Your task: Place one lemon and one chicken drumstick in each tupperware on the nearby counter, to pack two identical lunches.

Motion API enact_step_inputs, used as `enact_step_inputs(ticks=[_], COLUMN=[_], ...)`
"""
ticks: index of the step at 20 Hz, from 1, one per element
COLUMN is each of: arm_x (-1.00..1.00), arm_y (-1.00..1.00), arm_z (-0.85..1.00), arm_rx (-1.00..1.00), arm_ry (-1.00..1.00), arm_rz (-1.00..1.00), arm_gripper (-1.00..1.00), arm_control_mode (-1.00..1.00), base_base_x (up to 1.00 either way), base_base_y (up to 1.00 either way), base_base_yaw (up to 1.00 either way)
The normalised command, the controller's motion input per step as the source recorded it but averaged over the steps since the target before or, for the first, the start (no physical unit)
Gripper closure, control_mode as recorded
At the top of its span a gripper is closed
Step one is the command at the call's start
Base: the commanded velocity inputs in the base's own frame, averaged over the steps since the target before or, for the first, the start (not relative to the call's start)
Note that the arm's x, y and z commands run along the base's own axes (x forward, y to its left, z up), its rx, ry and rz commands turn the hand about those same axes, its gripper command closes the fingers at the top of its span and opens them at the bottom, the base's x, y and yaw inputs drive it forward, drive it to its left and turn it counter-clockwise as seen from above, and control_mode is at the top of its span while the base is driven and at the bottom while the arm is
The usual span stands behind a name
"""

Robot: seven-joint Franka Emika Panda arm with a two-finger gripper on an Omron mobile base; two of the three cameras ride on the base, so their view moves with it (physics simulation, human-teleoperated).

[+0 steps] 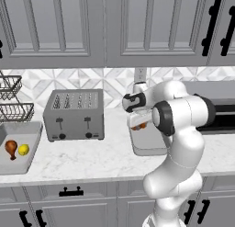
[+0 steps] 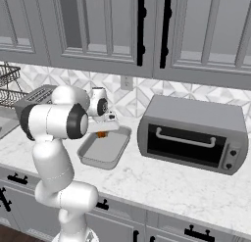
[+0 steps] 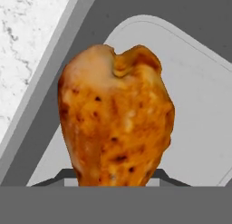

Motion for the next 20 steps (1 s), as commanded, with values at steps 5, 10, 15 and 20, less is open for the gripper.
enact_step_inputs(ticks=[5, 10, 15, 20], arm_x=[-0.08, -0.17, -0.13, -0.15], arm_y=[-0.01, -0.01, 0.0, 0.0], arm_z=[-0.24, -0.16, -0.41, -0.46], arm_rx=[0.0, 0.01, 0.0, 0.0], arm_ry=[0.0, 0.0, 0.0, 0.04], arm_rz=[-0.16, -0.11, -0.04, -0.03], arm_gripper=[1.0, 1.0, 1.0, 1.0], arm_control_mode=[-1.0, -1.0, -1.0, -1.0], base_base_x=[0.0, 0.0, 0.0, 0.0], base_base_y=[0.0, 0.0, 0.0, 0.0], base_base_yaw=[0.0, 0.0, 0.0, 0.0])
